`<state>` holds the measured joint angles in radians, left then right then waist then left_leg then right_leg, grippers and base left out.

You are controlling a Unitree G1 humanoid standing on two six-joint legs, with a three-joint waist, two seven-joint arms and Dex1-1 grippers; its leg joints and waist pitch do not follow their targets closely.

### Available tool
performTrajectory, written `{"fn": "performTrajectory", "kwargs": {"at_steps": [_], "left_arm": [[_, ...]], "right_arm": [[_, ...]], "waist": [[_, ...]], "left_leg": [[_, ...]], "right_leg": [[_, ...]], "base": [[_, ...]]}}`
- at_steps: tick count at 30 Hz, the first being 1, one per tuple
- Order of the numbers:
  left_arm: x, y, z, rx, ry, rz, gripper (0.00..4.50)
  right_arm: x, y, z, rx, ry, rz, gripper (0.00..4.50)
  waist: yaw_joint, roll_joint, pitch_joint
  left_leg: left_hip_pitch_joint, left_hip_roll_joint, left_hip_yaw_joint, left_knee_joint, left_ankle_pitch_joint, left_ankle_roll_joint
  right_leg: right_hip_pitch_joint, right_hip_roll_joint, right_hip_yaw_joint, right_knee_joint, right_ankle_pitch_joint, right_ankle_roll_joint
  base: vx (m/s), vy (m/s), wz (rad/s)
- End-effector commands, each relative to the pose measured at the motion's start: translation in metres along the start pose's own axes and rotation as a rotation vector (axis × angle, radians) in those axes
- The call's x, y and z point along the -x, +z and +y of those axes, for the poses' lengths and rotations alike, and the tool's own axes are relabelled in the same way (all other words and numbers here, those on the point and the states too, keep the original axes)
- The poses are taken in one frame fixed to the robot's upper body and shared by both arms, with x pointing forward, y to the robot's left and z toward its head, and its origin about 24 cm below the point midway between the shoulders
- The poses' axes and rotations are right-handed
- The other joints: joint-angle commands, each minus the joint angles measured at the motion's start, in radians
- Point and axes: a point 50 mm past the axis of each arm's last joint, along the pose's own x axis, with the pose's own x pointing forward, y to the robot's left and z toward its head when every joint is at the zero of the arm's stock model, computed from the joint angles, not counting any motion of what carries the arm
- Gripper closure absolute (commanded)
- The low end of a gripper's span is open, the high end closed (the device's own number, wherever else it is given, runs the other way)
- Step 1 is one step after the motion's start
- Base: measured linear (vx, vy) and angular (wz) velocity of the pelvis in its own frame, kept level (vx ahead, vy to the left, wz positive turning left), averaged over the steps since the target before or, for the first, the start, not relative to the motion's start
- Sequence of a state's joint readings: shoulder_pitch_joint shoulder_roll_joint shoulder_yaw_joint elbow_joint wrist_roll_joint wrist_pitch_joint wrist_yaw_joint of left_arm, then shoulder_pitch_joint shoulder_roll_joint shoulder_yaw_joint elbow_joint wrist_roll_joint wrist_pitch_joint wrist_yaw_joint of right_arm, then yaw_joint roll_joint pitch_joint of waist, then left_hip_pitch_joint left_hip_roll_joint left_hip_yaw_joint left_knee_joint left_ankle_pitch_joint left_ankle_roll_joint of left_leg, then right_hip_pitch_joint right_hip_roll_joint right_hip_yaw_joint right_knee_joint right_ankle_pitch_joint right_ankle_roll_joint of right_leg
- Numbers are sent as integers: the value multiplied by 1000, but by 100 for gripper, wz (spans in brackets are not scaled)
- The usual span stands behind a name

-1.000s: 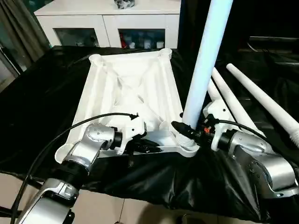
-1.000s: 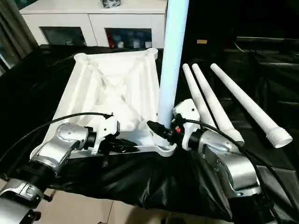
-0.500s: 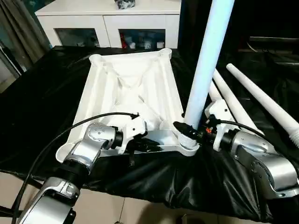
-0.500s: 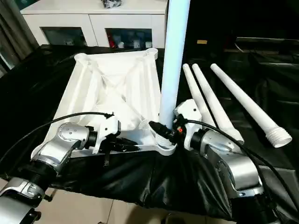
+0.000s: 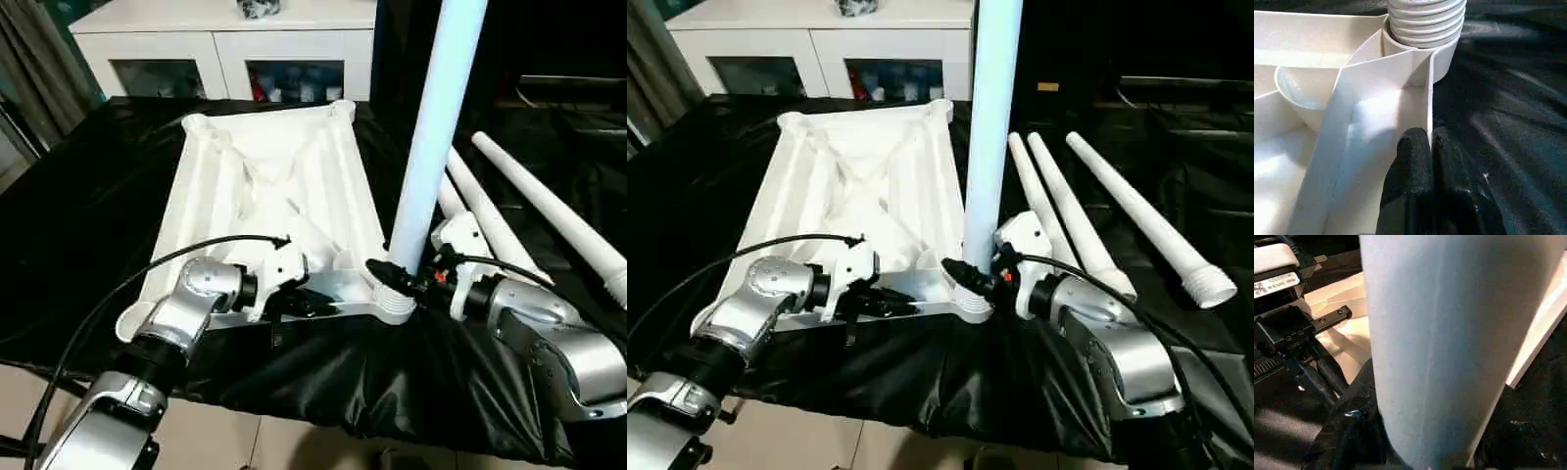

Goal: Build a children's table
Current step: Insert table leg to table base

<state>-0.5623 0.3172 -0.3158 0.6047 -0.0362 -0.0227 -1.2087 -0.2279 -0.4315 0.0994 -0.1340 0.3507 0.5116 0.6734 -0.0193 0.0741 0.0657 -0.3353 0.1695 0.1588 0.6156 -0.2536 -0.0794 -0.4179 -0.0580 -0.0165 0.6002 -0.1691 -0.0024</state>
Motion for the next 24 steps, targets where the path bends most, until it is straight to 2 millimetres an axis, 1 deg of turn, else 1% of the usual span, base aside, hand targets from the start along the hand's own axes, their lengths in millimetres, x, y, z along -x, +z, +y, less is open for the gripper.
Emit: {"fn": "performTrajectory", "kwargs": {"at_steps": [1, 3, 6, 7, 12, 15, 16, 17, 18, 19, 20, 21, 22, 24], "left_arm": [[9, 11, 6, -13, 40, -83, 450], [9, 11, 5, -12, 31, -86, 450], [9, 11, 3, -10, 18, -96, 450], [10, 11, 3, -9, 17, -96, 450], [12, 10, 3, -9, 21, -94, 450], [12, 10, 3, -9, 29, -95, 450], [13, 10, 3, -7, 32, -96, 450], [13, 10, 3, -7, 32, -96, 450], [12, 10, 3, -7, 34, -96, 450], [12, 10, 3, -6, 34, -96, 450], [12, 10, 3, -6, 35, -97, 450], [11, 10, 3, -5, 35, -98, 450], [11, 10, 3, -5, 35, -98, 450], [11, 10, 3, -5, 37, -99, 450]], "right_arm": [[-1, -12, -3, -37, -24, 37, 260], [-2, -13, -3, -43, -28, 34, 260], [-3, -16, -4, -56, -37, 30, 260], [-3, -16, -4, -58, -37, 30, 260], [1, -24, -2, -106, -43, 11, 260], [3, -28, 0, -136, -54, -9, 260], [4, -31, 0, -158, -66, -25, 260], [4, -31, 0, -158, -66, -25, 260], [5, -34, 1, -171, -76, -31, 260], [6, -37, 1, -179, -85, -36, 260], [7, -41, 2, -195, -100, -42, 260], [8, -45, 3, -206, -113, -48, 260], [8, -45, 3, -206, -113, -48, 260], [11, -52, 5, -232, -143, -67, 260]], "waist": [[3, -21, -50], [2, -23, -52], [3, -21, -53], [4, -23, -53], [5, -22, -54], [6, -20, -56], [6, -18, -58], [7, -19, -59], [8, -19, -60], [9, -13, -60], [7, -15, -61], [9, -12, -62], [7, -15, -62], [7, -11, -61]], "left_leg": [[-23, 36, -10, -86, -144, 59], [-24, 36, -10, -86, -139, 60], [-24, 37, -9, -85, -125, 63], [-25, 37, -9, -85, -120, 66], [-24, 36, -8, -83, -113, 70], [-24, 37, -8, -83, -111, 71], [-24, 37, -8, -83, -106, 72], [-23, 37, -7, -83, -99, 74], [-25, 36, -8, -83, -84, 77], [-24, 38, -7, -82, -82, 78], [-24, 37, -6, -81, -84, 78], [-23, 37, -6, -81, -84, 78], [-25, 37, -6, -81, -84, 79], [-22, 37, -6, -83, -101, 75]], "right_leg": [[59, -64, 39, -92, -403, -205], [59, -65, 38, -90, -391, -210], [61, -65, 39, -87, -351, -223], [62, -65, 38, -86, -345, -224], [63, -65, 38, -87, -338, -225], [63, -66, 38, -87, -340, -223], [64, -65, 37, -86, -329, -226], [64, -65, 37, -85, -316, -229], [67, -65, 36, -83, -289, -235], [65, -66, 36, -82, -276, -241], [66, -65, 35, -82, -266, -245], [65, -66, 35, -81, -262, -248], [67, -65, 35, -81, -258, -249], [66, -66, 34, -84, -278, -248]], "base": [[0, 0, 0], [0, 0, 0], [0, 0, 0], [0, 0, 0], [0, 0, 0], [0, 0, 0], [0, 0, 0], [0, 0, 0], [0, 0, 0], [0, 0, 0], [0, 0, 0], [0, 0, 0], [0, 0, 0], [0, 0, 0]]}}
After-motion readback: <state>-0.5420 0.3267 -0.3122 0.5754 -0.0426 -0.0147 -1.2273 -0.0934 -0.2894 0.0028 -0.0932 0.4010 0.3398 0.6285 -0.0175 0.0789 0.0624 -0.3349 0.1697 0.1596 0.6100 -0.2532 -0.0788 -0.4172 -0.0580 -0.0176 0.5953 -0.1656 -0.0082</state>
